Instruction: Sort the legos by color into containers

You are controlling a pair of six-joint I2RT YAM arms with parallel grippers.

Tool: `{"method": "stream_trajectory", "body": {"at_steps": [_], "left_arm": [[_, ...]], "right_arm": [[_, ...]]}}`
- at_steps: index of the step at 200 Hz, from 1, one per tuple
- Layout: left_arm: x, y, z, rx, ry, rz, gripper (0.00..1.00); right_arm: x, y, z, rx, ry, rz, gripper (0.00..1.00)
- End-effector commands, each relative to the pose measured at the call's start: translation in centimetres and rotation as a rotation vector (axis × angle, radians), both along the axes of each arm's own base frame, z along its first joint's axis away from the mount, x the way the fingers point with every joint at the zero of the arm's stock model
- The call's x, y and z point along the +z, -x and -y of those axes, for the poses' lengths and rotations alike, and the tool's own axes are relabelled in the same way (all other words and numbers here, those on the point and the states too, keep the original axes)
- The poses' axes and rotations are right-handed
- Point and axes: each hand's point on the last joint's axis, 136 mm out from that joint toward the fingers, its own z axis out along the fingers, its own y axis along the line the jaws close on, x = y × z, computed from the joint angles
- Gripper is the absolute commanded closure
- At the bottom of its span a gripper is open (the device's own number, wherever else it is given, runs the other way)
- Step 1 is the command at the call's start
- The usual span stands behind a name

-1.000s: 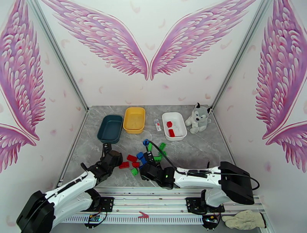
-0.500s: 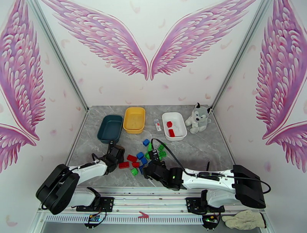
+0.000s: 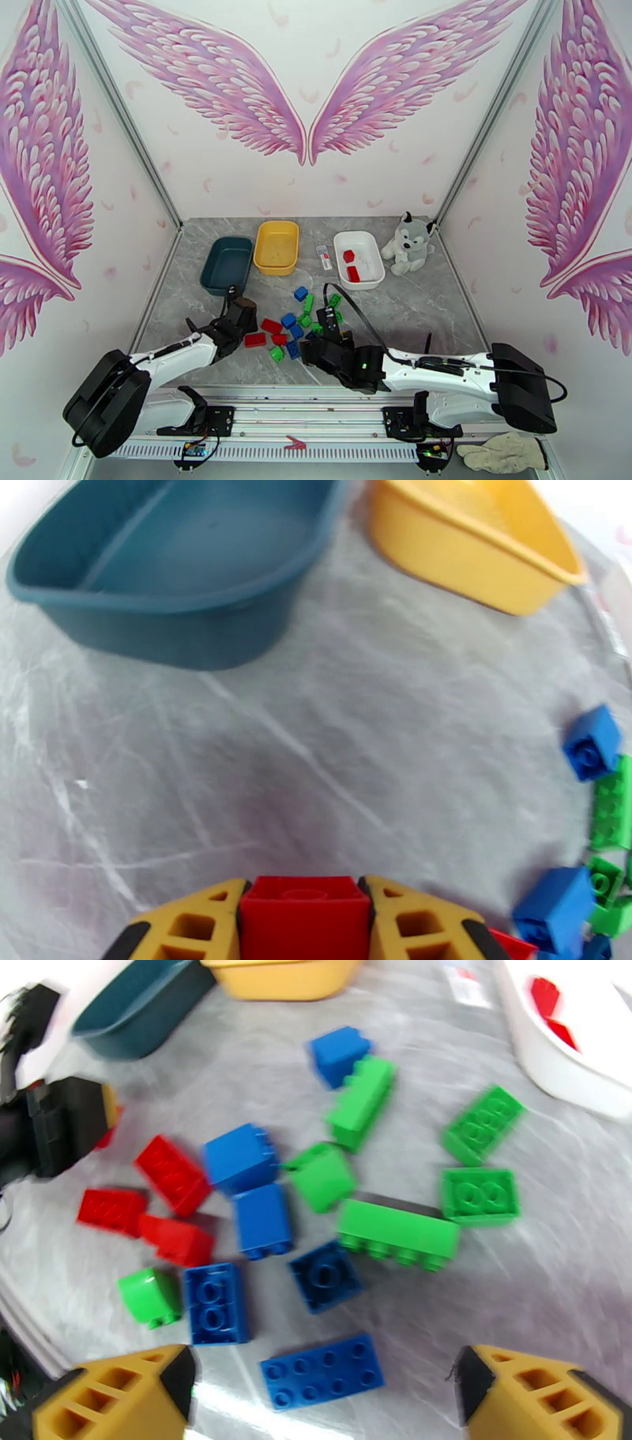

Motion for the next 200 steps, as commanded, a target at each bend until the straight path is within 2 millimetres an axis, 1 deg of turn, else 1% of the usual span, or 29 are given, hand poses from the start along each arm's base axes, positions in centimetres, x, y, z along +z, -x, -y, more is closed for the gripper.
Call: {"method": "stream_trajectory", "body": {"at_steps": [1, 15, 30, 42, 54, 75, 86, 95, 109, 133, 136, 137, 139, 144, 167, 172, 200], "left_arm": [[2.8, -0.9, 3.4, -0.096, 0.046, 0.04, 0.73], [3.9, -1.4, 5.4, -0.145, 0.06, 0.055, 0.73], [5.1, -2.2, 7.8, -0.196, 0.07, 0.069, 0.74], [6.0, -2.8, 9.9, -0.239, 0.075, 0.078, 0.74], [6.6, -3.5, 12.0, -0.285, 0.085, 0.083, 0.75], [7.5, -4.7, 15.8, -0.358, 0.112, 0.081, 0.76], [7.9, -5.5, 17.5, -0.388, 0.118, 0.083, 0.76], [8.1, -6.2, 18.8, -0.409, 0.126, 0.084, 0.76], [8.5, -7.3, 20.6, -0.436, 0.139, 0.085, 0.76], [9.1, -9.4, 23.8, -0.482, 0.17, 0.09, 0.77], [8.7, -9.5, 24.0, -0.486, 0.17, 0.082, 0.77], [9.3, -9.8, 24.3, -0.488, 0.179, 0.093, 0.77], [9.8, -10.1, 24.7, -0.492, 0.188, 0.102, 0.76], [9.9, -10.6, 25.3, -0.498, 0.2, 0.103, 0.77], [10.5, -12.8, 28.2, -0.532, 0.285, 0.103, 0.77], [10.4, -13.2, 28.8, -0.537, 0.3, 0.1, 0.77], [11.5, -15.7, 31.9, -0.577, 0.379, 0.111, 0.76]], "right_arm": [[2.6, -1.1, 1.9, -0.108, 0.044, 0.077, 0.01], [3.7, -1.6, 2.0, -0.114, 0.066, 0.122, 0.01], [4.7, -2.4, 2.7, -0.151, 0.092, 0.178, 0.01], [5.0, -3.0, 2.8, -0.144, 0.105, 0.169, 0.01], [5.0, -3.7, 3.5, -0.16, 0.096, 0.133, 0.01], [5.1, -5.3, 4.4, -0.164, 0.019, 0.1, 0.0], [5.6, -5.8, 4.9, -0.154, -0.044, 0.101, 0.01], [6.0, -6.2, 5.6, -0.157, -0.09, 0.112, 0.01], [6.9, -6.6, 7.5, -0.184, -0.146, 0.138, 0.01], [8.4, -6.3, 11.2, -0.25, -0.209, 0.171, 0.0], [8.7, -6.2, 11.5, -0.256, -0.22, 0.178, 0.0], [8.7, -6.2, 11.6, -0.256, -0.221, 0.179, 0.0], [8.8, -6.1, 11.8, -0.257, -0.227, 0.181, 0.0], [9.1, -5.9, 12.3, -0.26, -0.24, 0.188, 0.0], [9.8, -4.9, 13.8, -0.272, -0.266, 0.203, 0.0], [9.7, -4.7, 14.0, -0.272, -0.265, 0.202, 0.0], [9.3, -4.2, 14.7, -0.281, -0.263, 0.199, 0.0]]}}
